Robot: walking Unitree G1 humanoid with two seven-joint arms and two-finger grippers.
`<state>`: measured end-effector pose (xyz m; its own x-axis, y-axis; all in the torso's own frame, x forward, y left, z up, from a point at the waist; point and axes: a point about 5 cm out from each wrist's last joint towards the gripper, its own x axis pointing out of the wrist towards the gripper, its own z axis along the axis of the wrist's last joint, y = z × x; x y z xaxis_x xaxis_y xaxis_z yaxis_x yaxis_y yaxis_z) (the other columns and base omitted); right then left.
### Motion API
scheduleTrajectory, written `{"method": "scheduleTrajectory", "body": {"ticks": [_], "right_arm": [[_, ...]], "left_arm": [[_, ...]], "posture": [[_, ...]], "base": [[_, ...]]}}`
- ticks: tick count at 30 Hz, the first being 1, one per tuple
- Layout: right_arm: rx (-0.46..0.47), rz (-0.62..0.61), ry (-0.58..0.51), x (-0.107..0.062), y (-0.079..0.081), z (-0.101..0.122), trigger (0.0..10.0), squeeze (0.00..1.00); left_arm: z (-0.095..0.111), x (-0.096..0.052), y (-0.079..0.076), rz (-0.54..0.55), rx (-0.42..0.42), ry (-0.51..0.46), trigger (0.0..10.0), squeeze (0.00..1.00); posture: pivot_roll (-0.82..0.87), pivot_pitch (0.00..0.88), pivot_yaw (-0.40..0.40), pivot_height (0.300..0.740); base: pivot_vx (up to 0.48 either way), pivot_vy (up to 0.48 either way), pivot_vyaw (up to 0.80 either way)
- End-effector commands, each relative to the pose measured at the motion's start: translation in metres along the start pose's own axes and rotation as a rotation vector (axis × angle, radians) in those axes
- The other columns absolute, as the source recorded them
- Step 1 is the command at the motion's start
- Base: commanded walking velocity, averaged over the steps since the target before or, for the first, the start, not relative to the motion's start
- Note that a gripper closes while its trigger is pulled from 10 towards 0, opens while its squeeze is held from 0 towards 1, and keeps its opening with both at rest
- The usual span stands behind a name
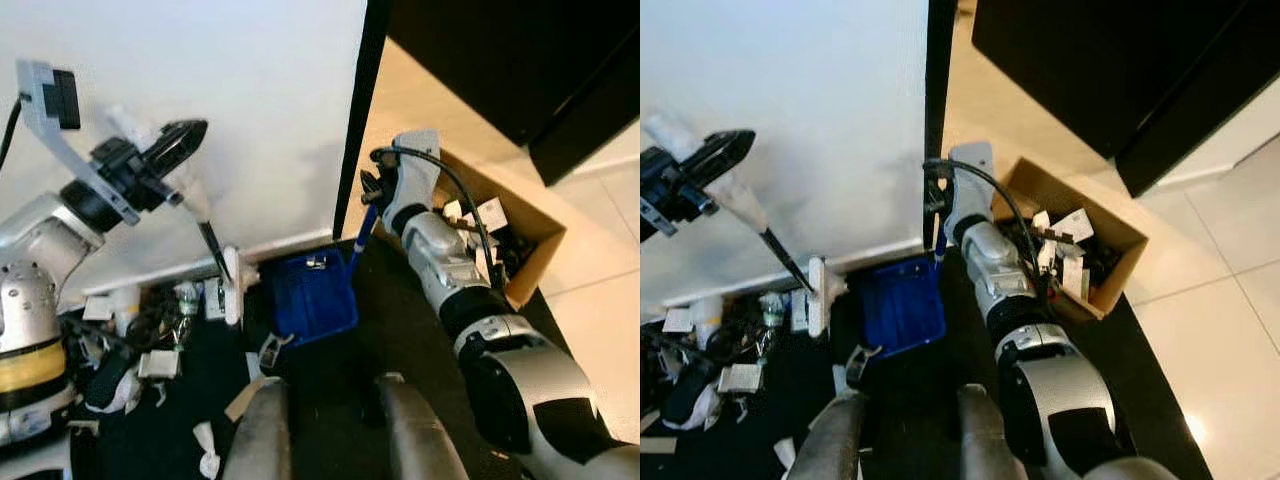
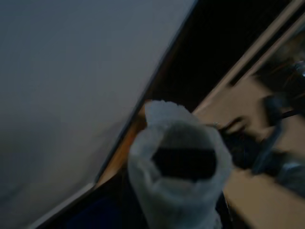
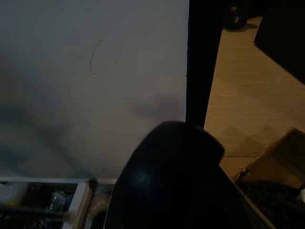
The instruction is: Sweep floor
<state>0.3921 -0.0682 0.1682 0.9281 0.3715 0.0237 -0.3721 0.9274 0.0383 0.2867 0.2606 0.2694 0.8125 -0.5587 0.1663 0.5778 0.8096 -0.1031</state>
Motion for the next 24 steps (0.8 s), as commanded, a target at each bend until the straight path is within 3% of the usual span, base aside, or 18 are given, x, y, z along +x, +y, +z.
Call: {"method": "scheduleTrajectory", "body": {"ticks": [1, 4, 13, 14, 20, 21, 22, 23, 24], "right_arm": [[0.067, 0.019, 0.142, -0.011, 0.006, -0.038, 10.0, 0.0], [0.066, 0.023, 0.146, -0.011, 0.007, -0.039, 10.0, 0.0], [0.063, 0.024, 0.141, -0.011, 0.006, -0.037, 10.0, 0.0], [0.062, 0.022, 0.14, -0.011, 0.004, -0.037, 10.0, 0.0], [0.059, 0.023, 0.14, -0.011, 0.004, -0.037, 10.0, 0.0], [0.056, 0.029, 0.136, -0.01, 0.005, -0.035, 10.0, 0.0], [0.057, 0.03, 0.132, -0.01, 0.005, -0.034, 10.0, 0.0], [0.057, 0.03, 0.132, -0.01, 0.005, -0.034, 10.0, 0.0], [0.058, 0.031, 0.129, -0.01, 0.004, -0.033, 10.0, 0.0]], "left_arm": [[0.009, -0.01, 0.009, 0.069, 0.072, -0.003, 10.0, 0.0], [0.007, -0.017, 0.02, 0.127, 0.12, 0.033, 10.0, 0.0], [-0.003, -0.021, 0.036, 0.182, 0.135, 0.074, 10.0, 0.0], [-0.022, -0.021, 0.044, 0.195, 0.123, 0.105, 10.0, 0.0], [-0.054, -0.016, 0.048, 0.173, 0.035, 0.054, 10.0, 0.0], [-0.082, -0.007, 0.05, 0.187, -0.007, 0.068, 10.0, 0.0], [-0.096, -0.005, 0.049, 0.186, 0.008, 0.119, 10.0, 0.0], [-0.096, -0.005, 0.049, 0.186, 0.008, 0.119, 10.0, 0.0], [-0.107, -0.004, 0.049, 0.195, 0.036, 0.179, 10.0, 0.0]], "posture": [[0.15, 0.365, -0.016, 0.74], [0.15, 0.364, -0.019, 0.74], [0.13, 0.363, -0.016, 0.74], [0.13, 0.362, -0.02, 0.74], [0.12, 0.364, -0.03, 0.74], [0.11, 0.366, -0.029, 0.74], [0.1, 0.365, -0.028, 0.74], [0.1, 0.365, -0.028, 0.74], [0.1, 0.368, -0.027, 0.74]], "base": [[0.0, 0.0, 0.0], [0.0, 0.0, 0.0], [0.0, 0.0, 0.0], [0.0, 0.0, 0.0], [0.0, 0.0, 0.0], [0.0, 0.0, 0.0], [0.0, 0.0, 0.0], [0.0, 0.0, 0.0], [0.0, 0.0, 0.0]]}}
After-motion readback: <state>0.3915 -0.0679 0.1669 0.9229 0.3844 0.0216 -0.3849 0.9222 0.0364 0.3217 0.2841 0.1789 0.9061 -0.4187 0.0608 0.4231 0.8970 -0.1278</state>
